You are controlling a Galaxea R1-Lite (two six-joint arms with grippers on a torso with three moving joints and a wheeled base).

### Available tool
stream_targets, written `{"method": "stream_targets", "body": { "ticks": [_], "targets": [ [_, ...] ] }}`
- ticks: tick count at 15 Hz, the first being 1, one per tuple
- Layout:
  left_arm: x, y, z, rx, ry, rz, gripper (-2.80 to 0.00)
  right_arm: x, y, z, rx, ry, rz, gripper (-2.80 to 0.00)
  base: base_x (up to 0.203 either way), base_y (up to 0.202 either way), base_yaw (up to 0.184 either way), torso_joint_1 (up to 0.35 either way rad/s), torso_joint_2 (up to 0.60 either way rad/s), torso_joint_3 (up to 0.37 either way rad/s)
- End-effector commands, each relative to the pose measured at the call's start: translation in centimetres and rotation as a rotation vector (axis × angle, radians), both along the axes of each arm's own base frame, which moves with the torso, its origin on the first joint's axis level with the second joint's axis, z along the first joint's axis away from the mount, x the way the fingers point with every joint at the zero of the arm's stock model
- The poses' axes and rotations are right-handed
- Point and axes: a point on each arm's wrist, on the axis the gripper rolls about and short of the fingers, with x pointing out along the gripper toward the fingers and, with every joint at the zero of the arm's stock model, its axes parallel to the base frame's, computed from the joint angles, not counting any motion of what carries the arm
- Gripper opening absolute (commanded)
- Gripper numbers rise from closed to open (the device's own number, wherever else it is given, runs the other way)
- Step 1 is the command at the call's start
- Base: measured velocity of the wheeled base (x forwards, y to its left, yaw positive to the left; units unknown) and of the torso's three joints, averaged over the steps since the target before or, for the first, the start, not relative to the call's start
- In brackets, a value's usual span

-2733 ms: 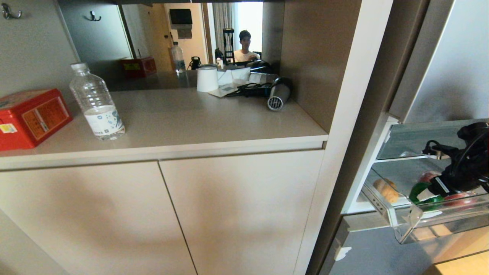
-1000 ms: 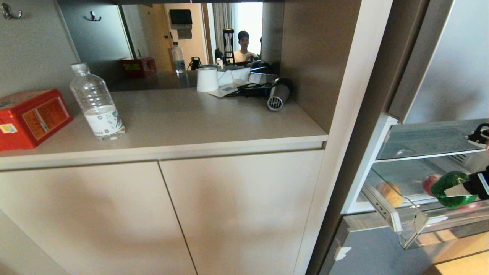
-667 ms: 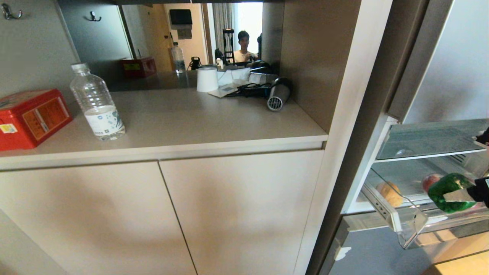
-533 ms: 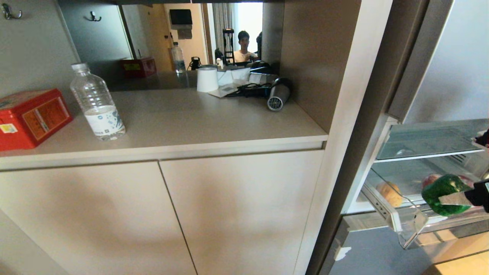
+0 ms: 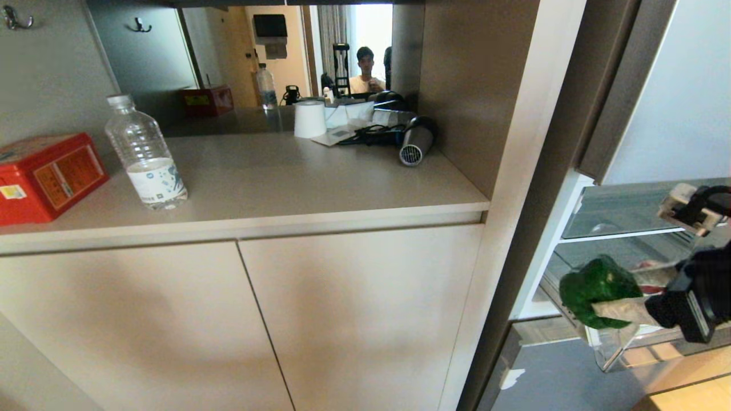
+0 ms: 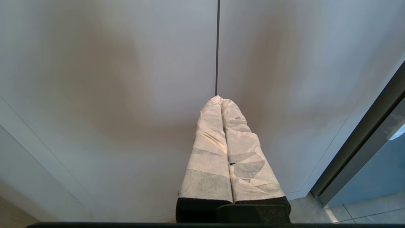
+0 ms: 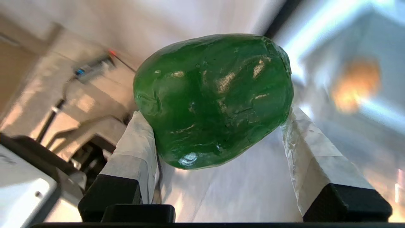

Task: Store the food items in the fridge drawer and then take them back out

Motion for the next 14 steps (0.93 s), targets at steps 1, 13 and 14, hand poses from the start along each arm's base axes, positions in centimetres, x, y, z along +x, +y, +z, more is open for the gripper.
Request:
{"method": "stream_targets", "body": {
  "ticks": [1, 13, 14],
  "targets": [
    [0.0, 0.0, 0.0, 0.000, 0.001, 0.002, -2.80, 0.6, 2.1, 0.4, 0.030, -0.055, 0.088, -2.80, 0.000, 0.000, 0.000, 0.000, 0.00, 0.000],
    [0.0, 0.0, 0.0, 0.000, 0.001, 0.000, -2.80, 12.6, 10.1, 3.2, 0.262, -0.180, 0.136, -2.80, 0.000, 0.000, 0.000, 0.000, 0.00, 0.000],
    [0.0, 0.0, 0.0, 0.000, 0.001, 0.000, -2.80, 13.1, 11.2, 3.4, 0.265, -0.187, 0.129, -2.80, 0.000, 0.000, 0.000, 0.000, 0.00, 0.000]
  ]
}}
